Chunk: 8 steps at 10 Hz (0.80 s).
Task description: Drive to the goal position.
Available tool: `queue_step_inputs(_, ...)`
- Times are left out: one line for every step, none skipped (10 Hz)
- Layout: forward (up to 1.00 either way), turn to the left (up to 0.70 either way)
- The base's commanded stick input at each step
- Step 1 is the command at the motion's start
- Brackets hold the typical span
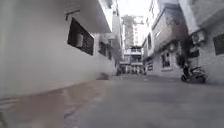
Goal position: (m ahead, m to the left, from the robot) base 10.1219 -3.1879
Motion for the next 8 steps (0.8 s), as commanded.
queue_step_inputs(1.0,0.0)
queue_step_inputs(1.0,0.0)
queue_step_inputs(1.0,0.0)
queue_step_inputs(1.0,0.0)
queue_step_inputs(1.0,0.0)
queue_step_inputs(1.0,0.0)
queue_step_inputs(1.0,0.0)
queue_step_inputs(1.0,0.0)
